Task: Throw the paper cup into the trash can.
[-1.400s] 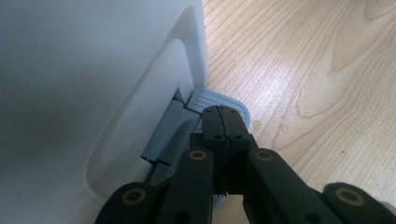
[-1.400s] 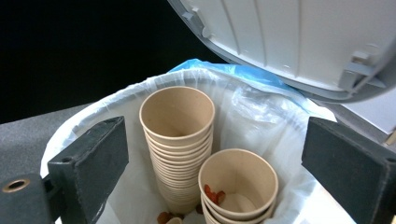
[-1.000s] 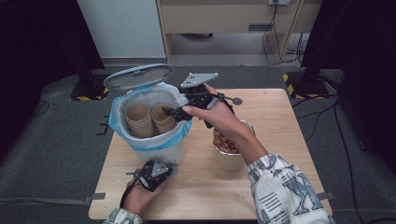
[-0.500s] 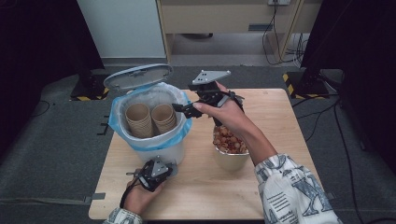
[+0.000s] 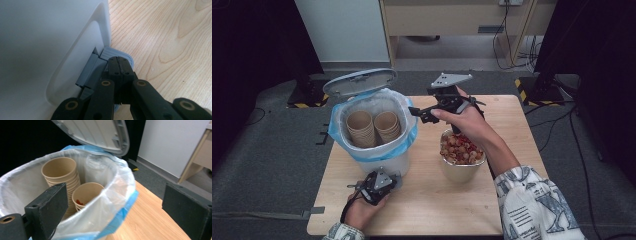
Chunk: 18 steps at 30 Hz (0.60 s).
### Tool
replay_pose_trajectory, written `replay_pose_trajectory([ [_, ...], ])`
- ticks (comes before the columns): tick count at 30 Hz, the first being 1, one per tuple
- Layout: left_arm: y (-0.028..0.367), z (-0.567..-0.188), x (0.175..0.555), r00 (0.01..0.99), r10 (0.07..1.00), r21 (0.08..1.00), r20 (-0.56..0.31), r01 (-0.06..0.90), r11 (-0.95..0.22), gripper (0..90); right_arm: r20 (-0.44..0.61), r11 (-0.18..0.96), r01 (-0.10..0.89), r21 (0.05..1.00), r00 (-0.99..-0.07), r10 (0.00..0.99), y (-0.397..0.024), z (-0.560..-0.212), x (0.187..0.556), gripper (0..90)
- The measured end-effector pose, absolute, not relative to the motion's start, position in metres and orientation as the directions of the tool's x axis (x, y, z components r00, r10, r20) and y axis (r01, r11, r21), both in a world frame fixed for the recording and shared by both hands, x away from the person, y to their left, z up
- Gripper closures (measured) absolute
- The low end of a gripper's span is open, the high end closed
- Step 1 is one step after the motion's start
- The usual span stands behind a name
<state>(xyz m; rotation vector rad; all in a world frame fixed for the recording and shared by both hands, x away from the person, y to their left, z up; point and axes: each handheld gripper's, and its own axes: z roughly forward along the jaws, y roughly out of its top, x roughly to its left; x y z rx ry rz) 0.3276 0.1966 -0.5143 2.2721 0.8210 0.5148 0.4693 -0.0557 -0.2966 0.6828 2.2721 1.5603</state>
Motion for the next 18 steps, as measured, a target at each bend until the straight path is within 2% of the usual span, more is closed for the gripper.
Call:
replay_pose_trajectory([
  [18,0.197,-0.514,0.328,0.726,0.675,0.696,0.135,0.416,-0.586,89.9,0.022,0.284,0.254,0.925,-0.779,0.626,-0.096,-0.301,0.477,7.9],
])
